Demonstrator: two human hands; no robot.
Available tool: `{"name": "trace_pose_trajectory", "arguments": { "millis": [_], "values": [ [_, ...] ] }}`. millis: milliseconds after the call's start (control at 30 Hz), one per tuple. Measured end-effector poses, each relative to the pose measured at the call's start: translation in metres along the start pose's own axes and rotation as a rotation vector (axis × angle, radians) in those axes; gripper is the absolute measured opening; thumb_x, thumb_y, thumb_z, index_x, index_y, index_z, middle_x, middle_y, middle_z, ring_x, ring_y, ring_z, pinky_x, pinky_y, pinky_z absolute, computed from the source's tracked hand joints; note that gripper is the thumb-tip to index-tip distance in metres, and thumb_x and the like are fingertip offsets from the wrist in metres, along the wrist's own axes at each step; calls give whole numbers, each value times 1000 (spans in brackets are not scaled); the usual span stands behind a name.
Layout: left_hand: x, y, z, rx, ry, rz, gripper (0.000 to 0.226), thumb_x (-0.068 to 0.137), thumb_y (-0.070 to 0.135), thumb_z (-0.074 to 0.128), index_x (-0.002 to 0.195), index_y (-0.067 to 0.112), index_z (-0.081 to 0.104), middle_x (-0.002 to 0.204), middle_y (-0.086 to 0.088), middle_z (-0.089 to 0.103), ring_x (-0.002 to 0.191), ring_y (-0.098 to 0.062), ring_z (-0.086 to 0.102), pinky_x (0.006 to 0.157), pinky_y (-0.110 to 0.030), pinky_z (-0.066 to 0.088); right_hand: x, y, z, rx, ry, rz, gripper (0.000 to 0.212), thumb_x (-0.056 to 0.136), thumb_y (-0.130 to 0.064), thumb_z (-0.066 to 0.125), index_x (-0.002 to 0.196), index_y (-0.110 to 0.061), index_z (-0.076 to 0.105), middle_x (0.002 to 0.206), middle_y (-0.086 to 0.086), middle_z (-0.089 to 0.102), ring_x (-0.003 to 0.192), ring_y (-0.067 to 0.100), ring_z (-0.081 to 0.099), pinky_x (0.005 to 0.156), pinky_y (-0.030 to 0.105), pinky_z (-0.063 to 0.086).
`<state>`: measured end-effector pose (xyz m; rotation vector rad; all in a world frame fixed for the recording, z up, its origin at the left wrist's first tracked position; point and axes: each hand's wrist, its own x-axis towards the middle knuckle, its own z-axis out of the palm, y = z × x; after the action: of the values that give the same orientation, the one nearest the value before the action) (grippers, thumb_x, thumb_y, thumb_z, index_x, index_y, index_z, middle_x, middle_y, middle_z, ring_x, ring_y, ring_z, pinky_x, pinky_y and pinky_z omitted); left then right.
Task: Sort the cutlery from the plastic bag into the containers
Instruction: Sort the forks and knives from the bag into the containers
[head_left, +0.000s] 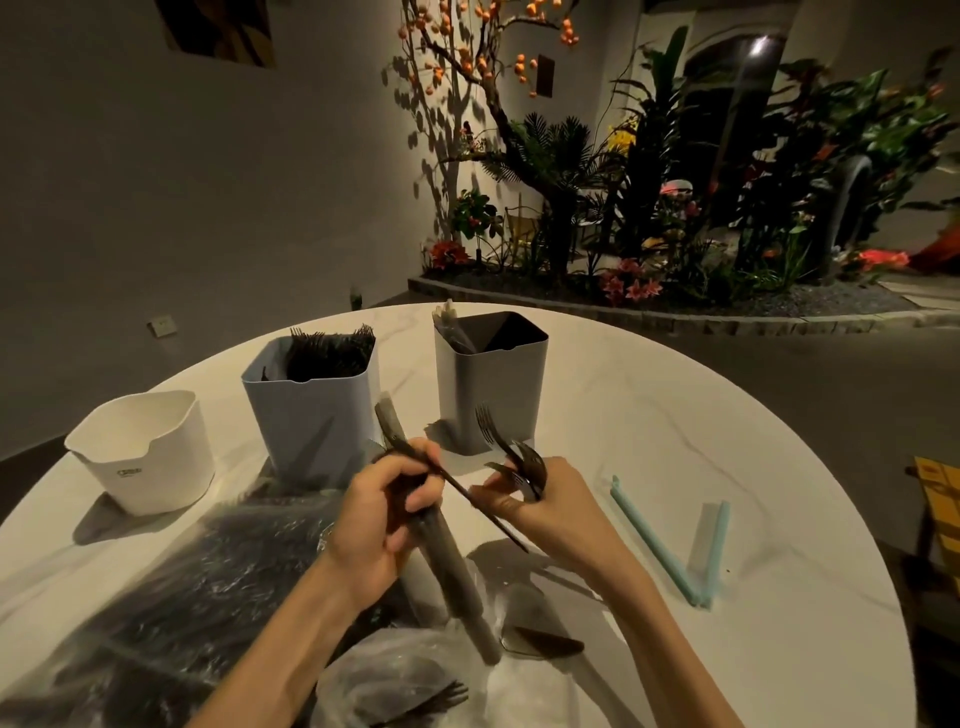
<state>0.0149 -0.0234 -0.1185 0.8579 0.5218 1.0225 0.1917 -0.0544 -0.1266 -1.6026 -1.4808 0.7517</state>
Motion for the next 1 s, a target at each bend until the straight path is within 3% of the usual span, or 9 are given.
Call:
{"name": "trace_pose_trajectory", "arguments": {
  "millis": [100, 267, 467, 633, 733, 767, 833, 900, 1000],
  "values": [
    [0, -4, 1, 149, 1, -92, 17, 94, 10, 42, 87, 8, 58, 54, -1, 32, 30, -6, 23, 27, -16, 17, -2, -5, 3, 183, 46, -134, 23, 88, -52, 71, 86, -30, 76, 85, -12, 76, 89, 4, 70, 88, 32, 55],
    [-2, -13, 7, 434, -30, -111, 23, 104, 17, 40, 92, 5, 55, 58, -5, 43, 34, -8, 26, 32, -16, 25, -9, -8, 8, 193, 80, -222, 37, 79, -62, 74, 108, -40, 69, 96, -26, 66, 85, -4, 62, 72, 15, 47],
    [0, -19, 11, 570, -17, -46, 29, 105, 20, 43, 98, -2, 60, 55, -4, 43, 38, -11, 27, 36, -18, 21, 2, 1, 12, 326, 237, -199, 11, 99, -29, 63, 99, -18, 65, 90, -4, 69, 87, 9, 68, 77, 24, 55],
    [-1, -12, 14, 519, 138, 182, 39, 104, 34, 45, 82, 7, 63, 61, -13, 65, 63, -15, 64, 73, -30, 41, -1, -3, 2, 422, 313, -81, 22, 102, -43, 47, 94, -26, 58, 82, -2, 60, 77, 16, 58, 70, 37, 52],
    [1, -9, 13, 378, 143, 259, 38, 104, 32, 41, 85, 5, 59, 55, -10, 57, 74, -28, 70, 88, -33, 48, -3, -8, -8, 574, 263, -68, 34, 103, -44, 43, 91, -21, 64, 80, -1, 72, 79, 20, 72, 73, 36, 59],
    [2, -9, 13, 292, 112, 248, 36, 105, 32, 40, 88, 6, 58, 52, -7, 48, 67, -30, 67, 85, -35, 53, -4, -11, -10, 654, 218, -82, 37, 103, -42, 44, 85, -15, 61, 71, 2, 68, 66, 21, 70, 65, 31, 58],
    [3, -6, 13, 157, 62, 221, 34, 103, 35, 43, 86, 9, 58, 52, -1, 35, 45, -18, 50, 58, -28, 55, -6, -16, -12, 769, 157, -109, 39, 98, -47, 50, 80, -12, 52, 58, 0, 50, 46, 13, 47, 46, 23, 42],
    [6, -5, 14, 155, 46, 239, 37, 98, 37, 51, 73, 11, 58, 50, 1, 31, 39, -9, 31, 39, -18, 35, -6, -17, -14, 729, 194, -128, 42, 86, -52, 61, 79, -13, 51, 55, -3, 42, 45, 9, 36, 45, 20, 34],
    [15, -3, 23, 373, 36, 363, 54, 92, 32, 67, 47, 16, 43, 45, 1, 29, 42, -12, 25, 47, -17, 35, -8, -17, -17, 684, 303, -162, 50, 69, -53, 77, 69, -9, 51, 52, 0, 39, 46, 11, 35, 46, 22, 36]
  ]
}}
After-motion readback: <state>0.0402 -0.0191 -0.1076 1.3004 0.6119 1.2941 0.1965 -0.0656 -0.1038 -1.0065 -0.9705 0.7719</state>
